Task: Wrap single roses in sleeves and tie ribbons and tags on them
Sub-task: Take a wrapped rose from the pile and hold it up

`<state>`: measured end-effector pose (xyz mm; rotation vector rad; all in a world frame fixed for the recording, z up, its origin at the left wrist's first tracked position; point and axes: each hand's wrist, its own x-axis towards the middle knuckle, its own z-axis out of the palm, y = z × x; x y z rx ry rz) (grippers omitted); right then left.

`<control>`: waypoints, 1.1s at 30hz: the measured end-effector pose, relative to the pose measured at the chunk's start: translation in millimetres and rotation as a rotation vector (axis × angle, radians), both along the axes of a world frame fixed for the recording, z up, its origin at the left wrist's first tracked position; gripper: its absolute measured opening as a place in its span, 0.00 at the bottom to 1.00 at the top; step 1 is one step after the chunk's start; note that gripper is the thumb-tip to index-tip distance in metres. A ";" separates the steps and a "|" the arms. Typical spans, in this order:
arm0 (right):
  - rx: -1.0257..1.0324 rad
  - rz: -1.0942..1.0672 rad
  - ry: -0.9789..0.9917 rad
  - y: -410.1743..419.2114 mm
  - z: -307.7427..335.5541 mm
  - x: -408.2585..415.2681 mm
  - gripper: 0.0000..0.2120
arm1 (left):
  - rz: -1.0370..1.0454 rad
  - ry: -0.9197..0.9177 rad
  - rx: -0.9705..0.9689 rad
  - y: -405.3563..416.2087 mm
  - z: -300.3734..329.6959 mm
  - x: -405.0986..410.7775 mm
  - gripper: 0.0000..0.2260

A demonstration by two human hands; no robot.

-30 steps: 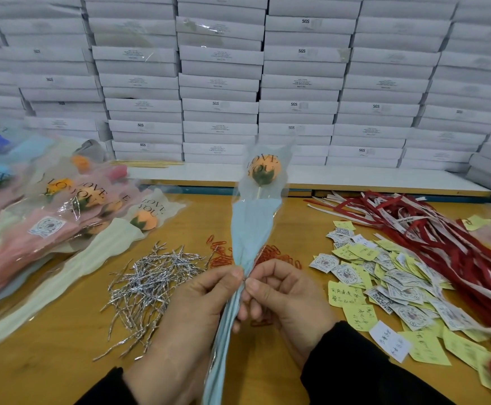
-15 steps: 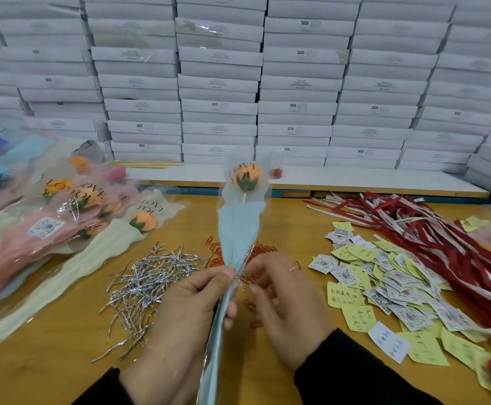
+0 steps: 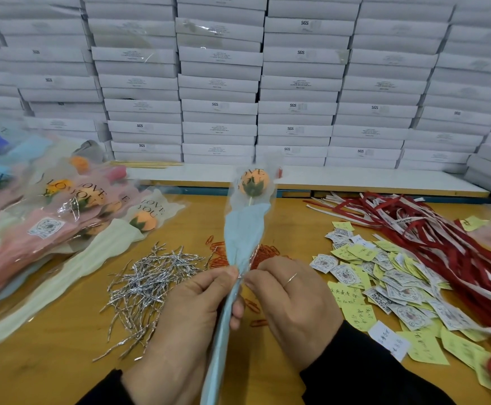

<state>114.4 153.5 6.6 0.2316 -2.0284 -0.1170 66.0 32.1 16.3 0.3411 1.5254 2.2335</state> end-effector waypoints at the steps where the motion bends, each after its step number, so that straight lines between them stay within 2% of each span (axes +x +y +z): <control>1: -0.033 0.017 -0.027 -0.2 -1.7 -0.2 0.07 | 0.003 -0.004 0.004 0.4 0.2 0.6 0.07; 3: -0.213 0.072 -0.148 -2.0 -4.7 -0.1 0.08 | 0.010 -0.004 0.001 0.5 0.6 1.4 0.07; 4: -0.401 0.129 -0.235 -4.3 -3.7 0.8 0.08 | 0.008 0.003 -0.004 0.5 1.1 1.6 0.08; 8: -1.362 0.455 -0.616 -4.7 3.6 -1.9 0.14 | -0.016 -0.003 0.034 1.6 3.5 3.6 0.07; 10: -1.730 0.644 -0.711 -4.6 5.4 -3.6 0.13 | -0.053 -0.008 0.078 2.9 4.3 5.3 0.06; 12: -1.977 0.850 -0.785 -7.0 8.7 -3.4 0.07 | -0.092 -0.024 0.111 3.8 3.6 6.4 0.07; 14: -2.086 0.952 -0.834 -9.0 9.9 -2.5 0.05 | -0.105 -0.053 0.125 4.1 2.9 6.8 0.08; 16: -2.107 0.907 -0.790 -9.8 8.1 -3.4 0.08 | -0.094 -0.075 0.127 4.7 3.3 6.9 0.08; 18: -1.992 0.749 -0.675 -10.9 3.8 -4.8 0.08 | -0.068 -0.088 0.127 5.9 5.0 7.7 0.07; 20: -1.737 0.564 -0.564 -12.8 -0.6 -3.6 0.05 | -0.025 -0.102 0.126 6.1 6.1 8.2 0.06; 22: -1.431 0.452 -0.449 -13.9 -4.3 -0.3 0.10 | 0.002 -0.112 0.113 4.7 6.6 7.1 0.06; 24: -1.114 0.359 -0.445 -17.2 -7.7 2.9 0.13 | 0.009 -0.111 0.100 3.1 6.1 4.9 0.07; 26: -0.922 0.280 -0.456 -20.5 -11.0 2.8 0.14 | 0.005 -0.118 0.112 1.7 4.3 2.2 0.08; 30: -0.898 0.258 -0.360 -18.5 -10.7 -0.7 0.14 | -0.050 -0.108 0.117 1.7 2.2 2.1 0.07; 33: -0.860 0.279 -0.316 -16.7 -10.5 0.5 0.08 | -0.054 -0.107 0.109 1.0 0.9 0.5 0.06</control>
